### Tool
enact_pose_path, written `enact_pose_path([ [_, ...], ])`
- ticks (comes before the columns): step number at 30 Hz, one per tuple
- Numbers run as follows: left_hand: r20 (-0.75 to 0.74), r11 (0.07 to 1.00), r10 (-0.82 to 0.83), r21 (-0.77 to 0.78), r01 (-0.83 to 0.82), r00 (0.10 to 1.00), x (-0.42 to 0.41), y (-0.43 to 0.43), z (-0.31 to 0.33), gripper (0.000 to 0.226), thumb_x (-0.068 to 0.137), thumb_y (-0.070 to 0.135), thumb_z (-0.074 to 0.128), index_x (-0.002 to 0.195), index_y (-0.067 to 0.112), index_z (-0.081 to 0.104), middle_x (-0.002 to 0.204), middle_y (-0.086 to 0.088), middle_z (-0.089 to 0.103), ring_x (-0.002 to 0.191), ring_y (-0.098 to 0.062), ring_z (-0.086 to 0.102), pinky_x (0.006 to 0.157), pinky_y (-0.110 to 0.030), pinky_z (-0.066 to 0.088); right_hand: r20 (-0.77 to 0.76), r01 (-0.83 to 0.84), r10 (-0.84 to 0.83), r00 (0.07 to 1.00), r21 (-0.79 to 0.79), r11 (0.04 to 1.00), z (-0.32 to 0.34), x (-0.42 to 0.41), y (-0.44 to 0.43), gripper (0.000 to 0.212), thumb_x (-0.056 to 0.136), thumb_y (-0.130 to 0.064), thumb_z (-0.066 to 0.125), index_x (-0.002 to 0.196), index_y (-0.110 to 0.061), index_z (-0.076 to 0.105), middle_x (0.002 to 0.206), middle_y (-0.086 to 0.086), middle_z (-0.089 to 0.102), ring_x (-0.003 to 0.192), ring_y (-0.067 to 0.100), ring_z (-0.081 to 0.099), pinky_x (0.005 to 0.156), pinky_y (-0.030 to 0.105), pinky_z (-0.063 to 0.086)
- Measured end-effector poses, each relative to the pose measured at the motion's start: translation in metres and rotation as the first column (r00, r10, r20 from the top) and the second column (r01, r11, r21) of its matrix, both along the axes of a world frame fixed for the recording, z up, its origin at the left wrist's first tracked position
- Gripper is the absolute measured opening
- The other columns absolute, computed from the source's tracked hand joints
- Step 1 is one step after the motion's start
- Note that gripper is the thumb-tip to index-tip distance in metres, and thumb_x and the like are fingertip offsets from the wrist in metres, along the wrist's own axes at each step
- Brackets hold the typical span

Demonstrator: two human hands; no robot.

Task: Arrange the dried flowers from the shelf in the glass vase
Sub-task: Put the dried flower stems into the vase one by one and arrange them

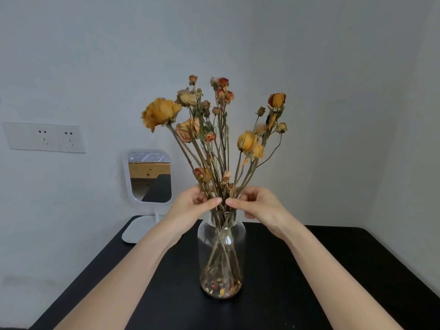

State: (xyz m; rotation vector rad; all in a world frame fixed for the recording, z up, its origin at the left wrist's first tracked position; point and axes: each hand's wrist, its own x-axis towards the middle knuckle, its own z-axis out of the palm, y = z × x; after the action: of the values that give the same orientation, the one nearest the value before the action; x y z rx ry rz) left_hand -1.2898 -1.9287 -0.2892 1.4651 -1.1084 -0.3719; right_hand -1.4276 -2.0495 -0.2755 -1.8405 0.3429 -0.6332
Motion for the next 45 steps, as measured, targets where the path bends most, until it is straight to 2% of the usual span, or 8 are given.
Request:
enact_pose_path([
  [3, -0.016, 0.999, 0.018, -0.038, -0.019, 1.0, -0.002, 0.0, 0.002, 0.027, 0.081, 0.025, 0.069, 0.107, 0.028, 0.06, 0.095, -0.005, 0.067, 0.092, -0.022, 0.06, 0.077, -0.019, 0.047, 0.107, -0.002, -0.002, 0.994, 0.032, 0.999, -0.001, 0.0, -0.002, 0.016, 0.075, -0.014, 0.075, 0.069, -0.027, 0.067, 0.049, -0.011, 0.042, 0.046, 0.003, 0.038, 0.046, 0.015, 0.034],
  [9, -0.03, 0.983, 0.171, 0.067, -0.169, 0.985, -0.007, 0.006, -0.023, 0.057, 0.07, 0.033, 0.077, 0.117, 0.031, 0.045, 0.094, 0.008, 0.053, 0.087, -0.005, 0.054, 0.064, -0.013, 0.039, -0.035, 0.003, -0.003, 0.999, 0.001, 1.0, -0.018, -0.012, -0.008, 0.041, 0.072, -0.021, 0.077, 0.105, -0.032, 0.054, 0.085, -0.002, 0.055, 0.077, 0.011, 0.054, 0.07, 0.019, 0.045],
  [15, 0.27, 0.964, 0.198, 0.121, -0.237, 0.942, -0.022, -0.002, -0.048, 0.066, 0.06, 0.054, 0.075, 0.116, 0.027, 0.053, 0.115, 0.007, 0.054, 0.112, -0.013, 0.047, 0.093, -0.033, 0.045, -0.159, -0.124, 0.113, 0.981, -0.065, 0.99, -0.029, -0.006, 0.0, 0.029, 0.08, -0.034, 0.069, 0.108, -0.038, 0.06, 0.115, -0.016, 0.064, 0.112, 0.001, 0.054, 0.103, 0.026, 0.035],
  [20, 0.264, 0.963, 0.22, 0.096, -0.253, 0.939, -0.024, -0.005, -0.044, 0.054, 0.065, 0.047, 0.076, 0.112, 0.028, 0.056, 0.109, 0.009, 0.056, 0.109, -0.013, 0.049, 0.093, -0.037, 0.045, -0.114, -0.017, 0.003, 0.994, -0.12, 0.993, -0.032, -0.005, 0.004, 0.027, 0.08, -0.033, 0.069, 0.106, -0.028, 0.062, 0.107, -0.008, 0.067, 0.103, 0.005, 0.059, 0.099, 0.029, 0.043],
  [24, 0.101, 0.99, 0.069, 0.114, -0.08, 0.993, -0.018, -0.002, -0.037, 0.045, 0.069, 0.03, 0.079, 0.108, 0.029, 0.058, 0.107, 0.012, 0.062, 0.105, -0.005, 0.056, 0.083, -0.02, 0.044, -0.104, 0.06, -0.078, 0.991, -0.165, 0.984, -0.034, -0.008, 0.007, 0.039, 0.076, -0.036, 0.073, 0.107, -0.017, 0.059, 0.106, 0.001, 0.064, 0.1, 0.014, 0.059, 0.092, 0.028, 0.046],
  [30, -0.08, 0.977, -0.09, 0.187, 0.103, 0.993, -0.007, 0.006, -0.029, 0.06, 0.076, 0.013, 0.074, 0.129, 0.024, 0.048, 0.124, 0.005, 0.061, 0.118, -0.011, 0.053, 0.105, -0.032, 0.038, -0.096, 0.101, -0.119, 0.988, -0.178, 0.979, -0.033, -0.017, 0.008, 0.029, 0.077, -0.036, 0.072, 0.092, -0.021, 0.054, 0.088, -0.009, 0.057, 0.082, 0.003, 0.055, 0.069, 0.014, 0.041],
  [38, 0.146, 0.977, 0.091, 0.176, -0.117, 0.985, -0.025, -0.004, -0.043, 0.085, 0.056, 0.048, 0.081, 0.13, 0.027, 0.044, 0.126, 0.004, 0.047, 0.122, -0.015, 0.043, 0.104, -0.043, 0.039, -0.091, 0.014, -0.024, 0.996, -0.116, 0.993, -0.029, -0.014, 0.014, 0.049, 0.081, -0.038, 0.067, 0.125, -0.021, 0.055, 0.122, -0.007, 0.062, 0.115, 0.008, 0.054, 0.104, 0.031, 0.039],
  [45, -0.024, 0.996, 0.015, 0.083, -0.013, 1.0, -0.023, -0.003, -0.039, 0.07, 0.066, 0.025, 0.082, 0.123, 0.034, 0.044, 0.12, 0.013, 0.058, 0.114, -0.005, 0.054, 0.099, -0.031, 0.044, -0.049, 0.113, -0.121, 0.991, -0.132, 0.985, -0.031, -0.01, 0.015, 0.045, 0.074, -0.036, 0.074, 0.111, -0.016, 0.057, 0.107, -0.003, 0.064, 0.101, 0.007, 0.059, 0.085, 0.019, 0.045],
])
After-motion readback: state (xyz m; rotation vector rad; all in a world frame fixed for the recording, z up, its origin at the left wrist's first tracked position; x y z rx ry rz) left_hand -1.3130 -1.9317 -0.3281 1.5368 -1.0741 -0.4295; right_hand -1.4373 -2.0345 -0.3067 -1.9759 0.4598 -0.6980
